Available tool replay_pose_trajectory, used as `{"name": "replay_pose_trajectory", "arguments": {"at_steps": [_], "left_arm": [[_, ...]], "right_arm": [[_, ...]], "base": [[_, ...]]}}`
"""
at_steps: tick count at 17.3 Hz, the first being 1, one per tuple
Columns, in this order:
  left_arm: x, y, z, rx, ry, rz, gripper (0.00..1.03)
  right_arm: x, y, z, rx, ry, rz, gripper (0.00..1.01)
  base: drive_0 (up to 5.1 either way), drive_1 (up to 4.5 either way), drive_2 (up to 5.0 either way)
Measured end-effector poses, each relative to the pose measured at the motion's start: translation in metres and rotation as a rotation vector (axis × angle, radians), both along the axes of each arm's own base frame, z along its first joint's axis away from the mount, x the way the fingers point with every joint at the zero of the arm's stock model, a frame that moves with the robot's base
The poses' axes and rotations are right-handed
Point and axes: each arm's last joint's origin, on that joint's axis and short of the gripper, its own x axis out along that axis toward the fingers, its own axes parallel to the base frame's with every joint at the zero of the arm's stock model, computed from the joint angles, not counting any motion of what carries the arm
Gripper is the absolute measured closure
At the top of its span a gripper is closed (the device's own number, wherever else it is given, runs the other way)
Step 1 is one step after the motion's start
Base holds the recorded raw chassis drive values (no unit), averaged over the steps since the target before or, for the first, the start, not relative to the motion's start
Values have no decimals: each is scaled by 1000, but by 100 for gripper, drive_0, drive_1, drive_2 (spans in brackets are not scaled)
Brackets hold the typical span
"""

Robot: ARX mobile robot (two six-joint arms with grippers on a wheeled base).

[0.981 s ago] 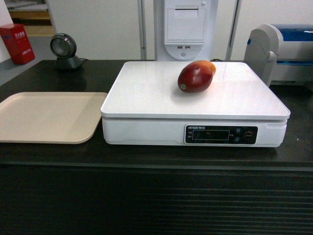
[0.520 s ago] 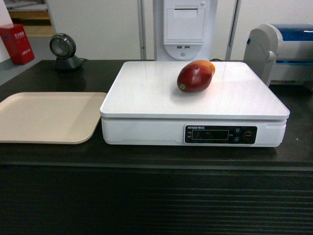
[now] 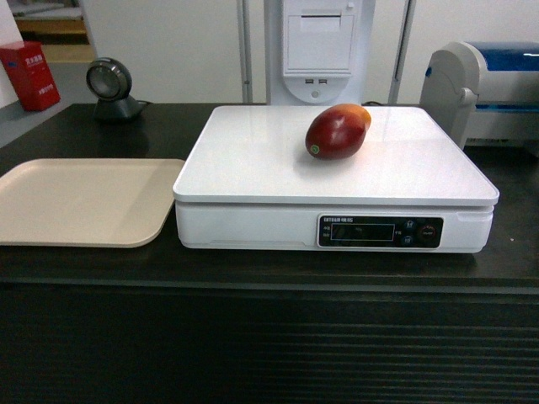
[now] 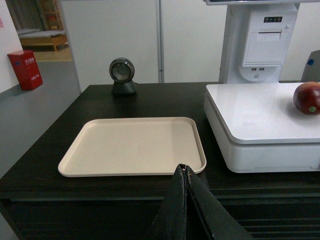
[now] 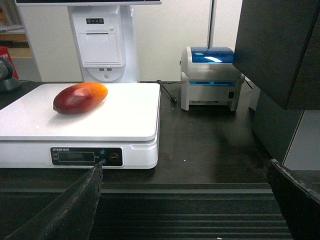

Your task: Place dark red mango on scale at checkout

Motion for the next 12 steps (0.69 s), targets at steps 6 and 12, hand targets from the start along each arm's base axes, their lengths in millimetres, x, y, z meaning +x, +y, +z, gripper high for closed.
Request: {"name": "replay_pose_trajectory", "arguments": {"at_steps": [6, 12], "left_arm": [[-11, 0, -4, 0, 16, 0, 101], [-11, 0, -3, -1, 11, 0, 95]], "right_arm": [[0, 0, 0, 0, 0, 0, 3], [0, 0, 0, 0, 0, 0, 3]], "base": [[0, 0, 0], [0, 0, 0]]}}
